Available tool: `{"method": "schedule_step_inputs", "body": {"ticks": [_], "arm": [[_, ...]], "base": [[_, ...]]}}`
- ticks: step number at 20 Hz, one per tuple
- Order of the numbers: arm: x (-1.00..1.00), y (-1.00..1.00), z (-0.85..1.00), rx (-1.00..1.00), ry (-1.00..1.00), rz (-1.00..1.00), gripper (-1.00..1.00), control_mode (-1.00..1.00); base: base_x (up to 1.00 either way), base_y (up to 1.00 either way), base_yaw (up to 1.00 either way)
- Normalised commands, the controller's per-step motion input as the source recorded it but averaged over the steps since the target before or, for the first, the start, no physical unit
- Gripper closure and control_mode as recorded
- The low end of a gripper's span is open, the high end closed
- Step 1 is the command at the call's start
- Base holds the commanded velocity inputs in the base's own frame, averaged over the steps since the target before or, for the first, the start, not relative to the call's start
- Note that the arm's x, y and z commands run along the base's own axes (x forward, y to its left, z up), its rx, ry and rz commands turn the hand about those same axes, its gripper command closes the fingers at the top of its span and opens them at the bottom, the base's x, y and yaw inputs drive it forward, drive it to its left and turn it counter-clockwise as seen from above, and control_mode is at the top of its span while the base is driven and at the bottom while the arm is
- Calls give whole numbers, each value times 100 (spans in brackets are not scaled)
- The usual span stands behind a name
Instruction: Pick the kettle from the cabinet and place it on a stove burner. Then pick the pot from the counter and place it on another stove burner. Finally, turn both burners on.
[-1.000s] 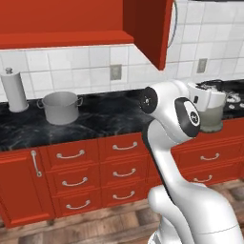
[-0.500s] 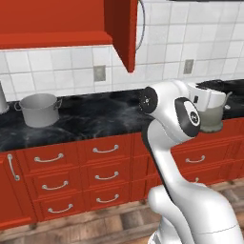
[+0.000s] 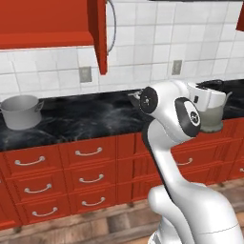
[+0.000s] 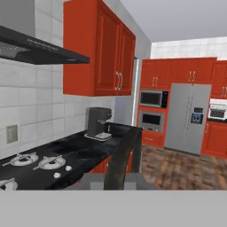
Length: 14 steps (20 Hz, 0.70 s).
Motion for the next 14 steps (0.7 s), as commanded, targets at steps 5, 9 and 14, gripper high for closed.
{"method": "schedule_step_inputs", "body": {"ticks": [5, 9, 14], "arm": [[0, 0, 0, 0, 0, 0, 100, 100], [0, 0, 0, 0, 0, 0, 100, 100], [0, 0, 0, 0, 0, 0, 100, 100]], "base": [[29, -40, 0], [46, -30, 0], [58, -25, 0]]}}
